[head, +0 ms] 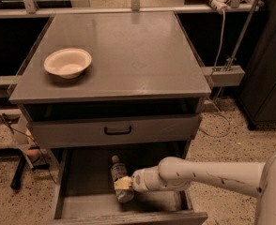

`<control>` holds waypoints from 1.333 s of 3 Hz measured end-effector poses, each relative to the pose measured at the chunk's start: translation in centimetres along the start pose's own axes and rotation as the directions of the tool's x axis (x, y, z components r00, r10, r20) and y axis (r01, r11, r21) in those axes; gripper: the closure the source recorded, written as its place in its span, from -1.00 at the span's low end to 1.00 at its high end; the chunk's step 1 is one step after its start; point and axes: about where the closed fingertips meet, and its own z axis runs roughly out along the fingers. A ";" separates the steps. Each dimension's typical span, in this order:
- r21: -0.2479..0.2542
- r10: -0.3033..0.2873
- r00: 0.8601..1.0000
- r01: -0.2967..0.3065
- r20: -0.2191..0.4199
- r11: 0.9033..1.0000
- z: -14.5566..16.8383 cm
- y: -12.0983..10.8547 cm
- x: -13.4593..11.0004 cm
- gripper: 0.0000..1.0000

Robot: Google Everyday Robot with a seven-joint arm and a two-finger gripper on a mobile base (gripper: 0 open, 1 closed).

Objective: Place blue plastic bottle into middle drawer

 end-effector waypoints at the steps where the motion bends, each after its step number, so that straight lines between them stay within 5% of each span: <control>1: -0.005 0.014 1.000 -0.014 -0.011 1.000 1.4 -0.9 0.0 1.00; 2: -0.022 0.038 0.999 -0.038 -0.019 0.999 2.1 -1.6 0.2 1.00; 4: -0.024 0.039 0.999 -0.039 -0.020 0.999 2.2 -1.6 0.2 0.16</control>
Offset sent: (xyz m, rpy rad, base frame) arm 0.0099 0.0034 -0.0379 0.0430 0.0732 -0.0143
